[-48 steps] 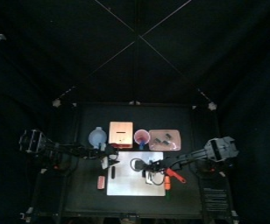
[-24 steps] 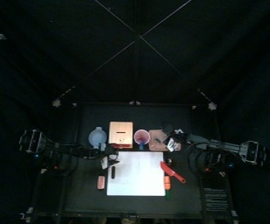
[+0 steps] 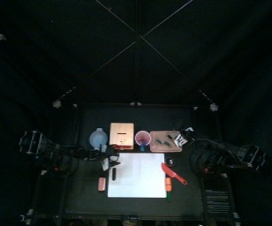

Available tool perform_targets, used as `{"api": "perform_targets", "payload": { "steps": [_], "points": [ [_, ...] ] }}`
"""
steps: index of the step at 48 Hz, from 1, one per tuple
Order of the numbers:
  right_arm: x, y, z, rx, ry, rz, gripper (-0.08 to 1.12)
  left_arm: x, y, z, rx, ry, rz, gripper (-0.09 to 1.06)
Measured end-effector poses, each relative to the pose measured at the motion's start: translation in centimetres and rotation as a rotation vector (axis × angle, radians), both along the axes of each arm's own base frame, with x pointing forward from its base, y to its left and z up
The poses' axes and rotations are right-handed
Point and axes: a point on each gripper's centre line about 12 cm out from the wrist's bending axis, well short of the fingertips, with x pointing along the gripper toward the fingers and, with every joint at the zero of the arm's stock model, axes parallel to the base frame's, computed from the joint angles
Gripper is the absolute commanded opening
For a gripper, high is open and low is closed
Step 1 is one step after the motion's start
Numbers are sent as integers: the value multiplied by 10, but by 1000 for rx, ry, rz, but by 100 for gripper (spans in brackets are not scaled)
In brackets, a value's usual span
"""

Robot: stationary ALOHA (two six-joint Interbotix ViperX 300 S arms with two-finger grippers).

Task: Place sushi on board then cut the sushi with the knife then place the pieces on the plate
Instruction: Place the 4 sushi pieces on the plate

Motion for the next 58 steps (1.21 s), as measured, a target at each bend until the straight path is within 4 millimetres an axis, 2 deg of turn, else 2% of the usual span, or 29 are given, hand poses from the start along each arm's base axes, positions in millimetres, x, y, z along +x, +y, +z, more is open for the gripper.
{"api": "perform_targets", "payload": {
  "steps": [14, 27, 32, 44, 51, 58],
  "points": [
    [-2, -16, -13, -20, 2, -30, 51, 1, 0, 1, -3, -3, 2, 86],
    [-1, -20, -14, -26, -11, -39, 51, 3, 0, 3, -4, -9, 3, 86],
    [0, -20, -13, -25, -15, -42, 56, 3, 0, 3, -4, -11, 3, 86],
    [1, -19, -13, -9, -28, -58, 80, 3, -1, 3, 0, -10, -1, 86],
    [2, -18, -11, -13, -37, -55, 80, 3, -1, 3, 2, -10, -3, 86],
    [5, -19, 8, -58, -83, -45, 80, 3, -1, 3, 4, -10, -5, 86]
  ]
}}
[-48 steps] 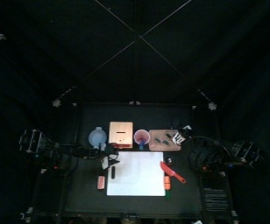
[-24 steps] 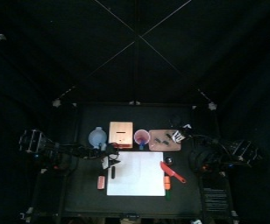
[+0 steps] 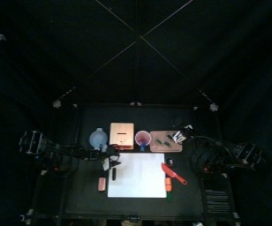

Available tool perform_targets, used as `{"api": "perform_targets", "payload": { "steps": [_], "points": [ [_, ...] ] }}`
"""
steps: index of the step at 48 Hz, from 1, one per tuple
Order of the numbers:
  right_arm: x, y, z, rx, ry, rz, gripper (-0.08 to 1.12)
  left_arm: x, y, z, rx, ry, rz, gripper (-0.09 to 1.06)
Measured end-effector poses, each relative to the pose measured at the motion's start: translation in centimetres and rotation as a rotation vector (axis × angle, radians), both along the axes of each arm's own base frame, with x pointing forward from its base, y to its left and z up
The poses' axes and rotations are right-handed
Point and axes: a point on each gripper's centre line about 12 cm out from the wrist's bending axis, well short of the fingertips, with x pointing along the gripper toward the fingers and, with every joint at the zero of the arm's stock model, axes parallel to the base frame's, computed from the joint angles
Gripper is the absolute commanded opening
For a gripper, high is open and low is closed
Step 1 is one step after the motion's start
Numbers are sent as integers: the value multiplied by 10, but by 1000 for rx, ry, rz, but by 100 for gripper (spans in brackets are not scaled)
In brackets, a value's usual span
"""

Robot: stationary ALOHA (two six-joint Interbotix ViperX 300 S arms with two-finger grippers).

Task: Place sushi on board then cut the sushi with the knife then place the pieces on the plate
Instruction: Place the 4 sushi pieces on the plate

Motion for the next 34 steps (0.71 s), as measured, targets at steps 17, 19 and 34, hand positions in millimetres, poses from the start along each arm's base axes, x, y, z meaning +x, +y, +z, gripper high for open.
{"api": "perform_targets", "payload": {
  "steps": [17, 19, 34],
  "points": [
    [27, 28, 79, -223, -246, 179, 80, 0, 0, 0, -1, 0, 1, 86],
    [30, 33, 85, -240, -276, 204, 80, 0, 0, 0, -1, 1, 1, 86],
    [34, 51, 81, -249, -303, 279, 80, 0, 5, 0, -1, 0, 18, 86]
  ]
}}
